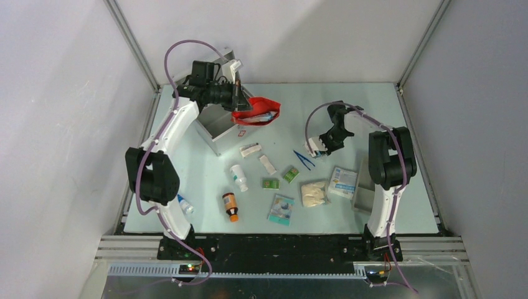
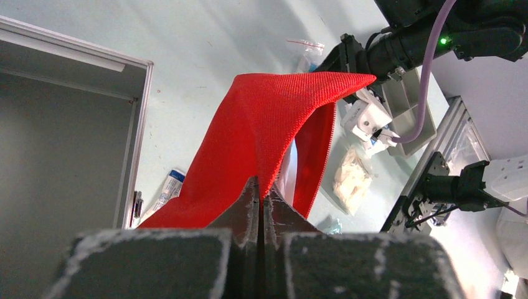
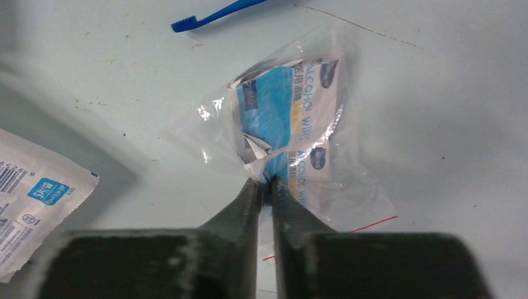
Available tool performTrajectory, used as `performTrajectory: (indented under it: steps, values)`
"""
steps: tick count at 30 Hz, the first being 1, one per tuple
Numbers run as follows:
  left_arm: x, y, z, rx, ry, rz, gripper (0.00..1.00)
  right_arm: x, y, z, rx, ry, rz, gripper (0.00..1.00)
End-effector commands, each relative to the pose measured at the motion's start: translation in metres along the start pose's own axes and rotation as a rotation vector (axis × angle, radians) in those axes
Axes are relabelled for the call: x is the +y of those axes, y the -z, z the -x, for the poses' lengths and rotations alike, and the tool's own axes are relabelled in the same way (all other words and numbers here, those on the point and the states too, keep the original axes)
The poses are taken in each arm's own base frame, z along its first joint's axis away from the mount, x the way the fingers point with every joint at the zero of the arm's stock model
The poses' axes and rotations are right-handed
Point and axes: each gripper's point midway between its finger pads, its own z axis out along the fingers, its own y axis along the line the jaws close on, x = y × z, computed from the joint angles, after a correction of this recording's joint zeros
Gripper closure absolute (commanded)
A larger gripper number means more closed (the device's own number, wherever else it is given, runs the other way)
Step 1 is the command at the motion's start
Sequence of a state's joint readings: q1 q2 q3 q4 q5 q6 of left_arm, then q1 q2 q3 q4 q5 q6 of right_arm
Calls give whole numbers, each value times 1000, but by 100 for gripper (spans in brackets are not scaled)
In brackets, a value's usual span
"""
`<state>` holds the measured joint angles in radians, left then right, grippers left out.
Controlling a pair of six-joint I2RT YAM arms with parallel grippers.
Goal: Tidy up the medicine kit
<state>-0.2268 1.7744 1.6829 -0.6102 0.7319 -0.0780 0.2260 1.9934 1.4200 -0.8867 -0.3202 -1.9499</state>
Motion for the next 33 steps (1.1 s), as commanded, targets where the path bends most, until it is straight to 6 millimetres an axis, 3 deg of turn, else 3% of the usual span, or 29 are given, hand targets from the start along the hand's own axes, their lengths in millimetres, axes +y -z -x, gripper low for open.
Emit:
performTrajectory:
  steps: [1,3,10,11,12,13,14,15,16,19,21,25,26,27,28,29,30,31,32,33]
  values:
    - [2,1,23,-49,-47,4,100,-11,15,13,-52,-94,-60,94]
    - [5,-3,23,-44,-34,2,100,-21,38,31,-107,-142,-117,100]
    - [14,-20,24,-25,26,-25,100,-67,139,117,-372,-321,-365,100]
    - [17,-24,21,-14,41,-31,100,-68,144,128,-420,-372,-374,100]
    - [21,-29,20,-7,59,-34,100,-81,160,141,-444,-335,-449,100]
    - [20,-31,19,-2,67,-46,100,-82,160,149,-480,-378,-458,100]
    - [23,-35,17,5,82,-52,100,-96,178,164,-508,-322,-544,100]
    - [22,-37,16,9,90,-71,100,-95,176,172,-547,-350,-548,100]
    - [22,-42,14,18,103,-95,100,-107,192,188,-582,-291,-615,100]
    - [23,-48,12,28,122,-122,100,-118,198,221,-680,-270,-625,100]
    - [23,-52,10,33,132,-144,100,-131,201,233,-730,-258,-639,100]
    - [17,-53,10,35,125,-180,100,-140,184,242,-753,-269,-529,100]
    - [12,-52,10,36,115,-191,100,-147,197,248,-765,-231,-532,100]
    - [11,-52,9,37,106,-197,100,-141,179,245,-755,-276,-452,100]
    - [6,-50,10,34,95,-209,100,-147,191,250,-763,-227,-459,100]
    - [2,-50,9,36,88,-218,100,-138,173,247,-753,-274,-374,100]
    - [-2,-48,11,32,78,-229,100,-142,181,250,-754,-229,-380,100]
    - [-7,-48,11,33,64,-241,100,-135,167,247,-745,-263,-317,100]
    - [-14,-46,13,30,48,-260,100,-138,172,248,-739,-239,-325,100]
    - [-23,-44,13,29,20,-281,100,-133,163,246,-732,-258,-289,100]
